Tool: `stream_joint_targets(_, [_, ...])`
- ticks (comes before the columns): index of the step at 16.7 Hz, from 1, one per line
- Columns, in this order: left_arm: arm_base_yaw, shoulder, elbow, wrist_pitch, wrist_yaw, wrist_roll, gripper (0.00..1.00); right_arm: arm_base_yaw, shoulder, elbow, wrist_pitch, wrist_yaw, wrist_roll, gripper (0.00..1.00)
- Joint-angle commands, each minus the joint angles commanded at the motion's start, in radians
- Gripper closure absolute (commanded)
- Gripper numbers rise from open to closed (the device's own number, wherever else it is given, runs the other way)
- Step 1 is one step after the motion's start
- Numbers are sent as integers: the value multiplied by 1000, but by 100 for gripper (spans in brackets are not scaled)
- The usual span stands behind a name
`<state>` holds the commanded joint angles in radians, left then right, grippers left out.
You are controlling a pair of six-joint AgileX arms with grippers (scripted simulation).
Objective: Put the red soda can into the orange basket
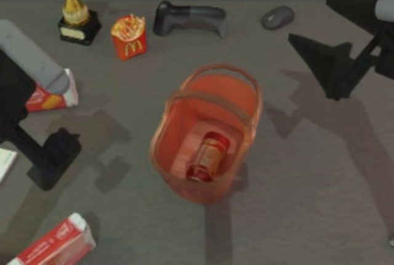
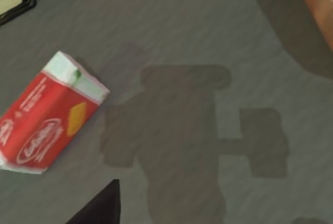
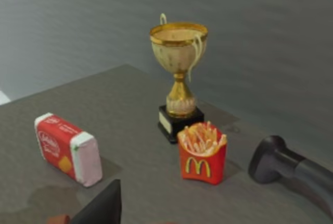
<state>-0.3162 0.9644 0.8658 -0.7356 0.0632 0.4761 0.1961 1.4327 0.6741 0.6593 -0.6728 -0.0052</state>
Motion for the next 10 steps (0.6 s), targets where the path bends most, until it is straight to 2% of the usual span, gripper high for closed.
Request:
stream_joint_targets(6, [-173, 601, 576, -399, 1, 313, 0, -84, -603, -315, -292, 302, -3, 0])
stream_joint_targets(10, [-268, 948, 939, -601, -14, 503, 0, -132, -975, -490, -464, 477, -2, 0])
